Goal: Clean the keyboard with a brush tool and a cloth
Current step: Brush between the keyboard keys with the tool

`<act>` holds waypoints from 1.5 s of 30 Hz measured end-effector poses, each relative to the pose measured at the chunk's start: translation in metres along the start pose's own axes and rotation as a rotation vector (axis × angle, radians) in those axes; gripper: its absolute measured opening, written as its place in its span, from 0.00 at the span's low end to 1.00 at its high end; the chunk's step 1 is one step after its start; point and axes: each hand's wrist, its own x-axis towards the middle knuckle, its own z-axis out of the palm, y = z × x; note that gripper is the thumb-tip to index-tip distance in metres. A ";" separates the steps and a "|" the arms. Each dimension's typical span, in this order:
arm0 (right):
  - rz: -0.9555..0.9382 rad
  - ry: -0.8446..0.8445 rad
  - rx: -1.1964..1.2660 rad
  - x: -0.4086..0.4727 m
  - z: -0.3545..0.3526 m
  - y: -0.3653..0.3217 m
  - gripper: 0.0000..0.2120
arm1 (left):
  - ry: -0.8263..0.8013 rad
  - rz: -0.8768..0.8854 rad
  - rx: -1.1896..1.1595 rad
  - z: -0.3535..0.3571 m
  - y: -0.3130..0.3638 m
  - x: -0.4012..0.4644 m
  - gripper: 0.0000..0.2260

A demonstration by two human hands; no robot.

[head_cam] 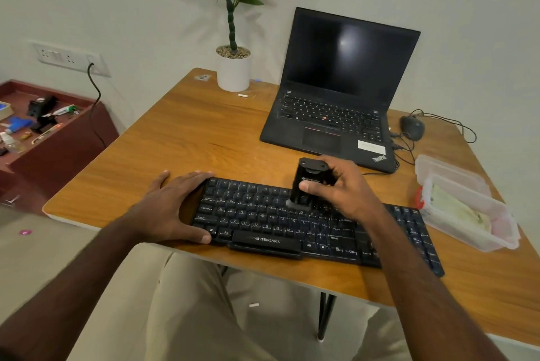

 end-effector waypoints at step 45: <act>-0.007 0.127 0.034 -0.028 -0.030 0.010 0.13 | -0.055 0.068 0.288 0.034 0.124 0.047 0.64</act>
